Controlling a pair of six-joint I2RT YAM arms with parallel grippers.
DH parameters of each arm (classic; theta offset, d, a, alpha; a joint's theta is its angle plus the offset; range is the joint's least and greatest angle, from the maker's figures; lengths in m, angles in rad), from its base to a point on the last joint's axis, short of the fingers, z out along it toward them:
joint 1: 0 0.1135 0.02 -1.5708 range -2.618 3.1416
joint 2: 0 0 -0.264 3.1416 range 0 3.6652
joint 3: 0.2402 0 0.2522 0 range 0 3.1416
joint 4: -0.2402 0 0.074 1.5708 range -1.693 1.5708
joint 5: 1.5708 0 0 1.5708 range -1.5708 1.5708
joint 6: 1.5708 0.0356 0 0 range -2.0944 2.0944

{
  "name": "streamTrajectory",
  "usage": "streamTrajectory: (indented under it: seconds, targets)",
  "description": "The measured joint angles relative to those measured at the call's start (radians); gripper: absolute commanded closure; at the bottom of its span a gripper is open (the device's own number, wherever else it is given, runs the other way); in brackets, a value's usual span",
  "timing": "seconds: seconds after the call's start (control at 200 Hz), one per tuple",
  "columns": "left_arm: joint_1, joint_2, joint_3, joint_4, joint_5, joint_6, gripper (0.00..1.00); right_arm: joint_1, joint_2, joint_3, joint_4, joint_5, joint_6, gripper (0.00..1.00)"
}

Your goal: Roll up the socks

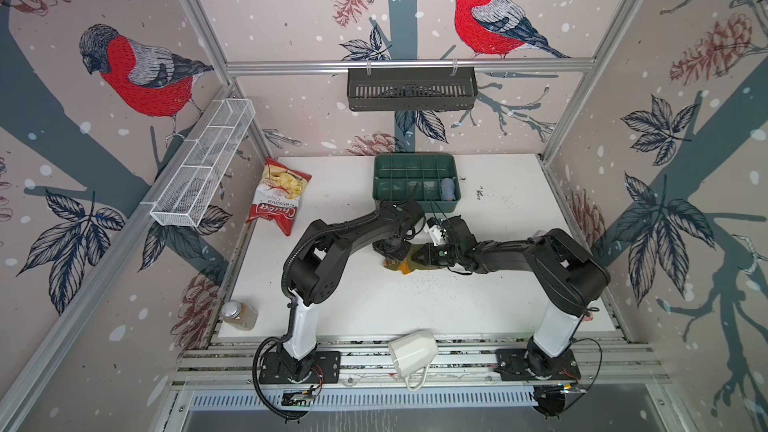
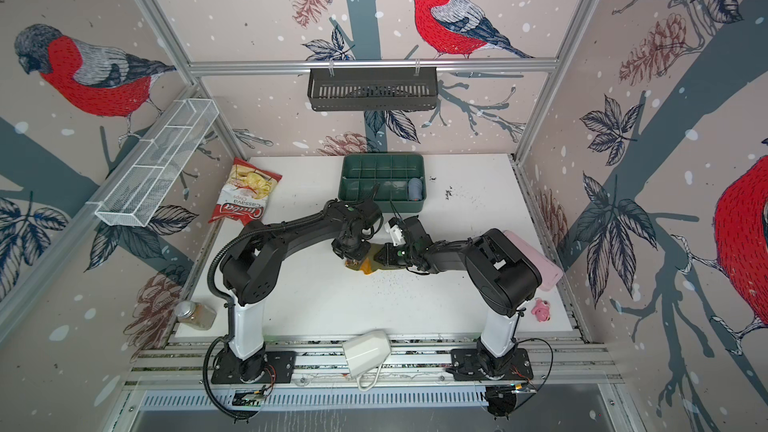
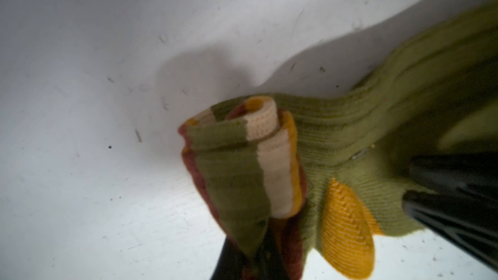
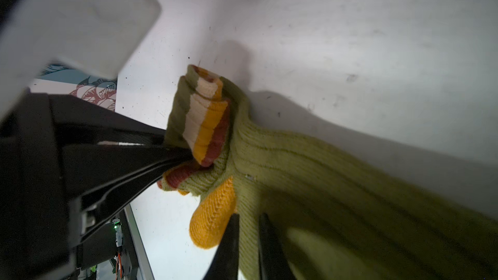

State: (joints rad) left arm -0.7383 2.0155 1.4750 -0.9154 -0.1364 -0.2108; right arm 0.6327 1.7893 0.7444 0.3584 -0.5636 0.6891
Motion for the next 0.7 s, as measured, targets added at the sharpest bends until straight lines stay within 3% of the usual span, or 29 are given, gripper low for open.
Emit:
streamTrajectory:
  seconds: [0.3, 0.7]
  targets:
    - [-0.021, 0.025, 0.082, -0.086, -0.032, -0.019, 0.95, -0.005, 0.013, -0.031, 0.164, -0.074, 0.095, 0.86]
    - [-0.052, 0.069, 0.152, -0.143, -0.05, -0.029, 0.94, -0.005, 0.045, -0.048, 0.249, -0.087, 0.148, 0.88]
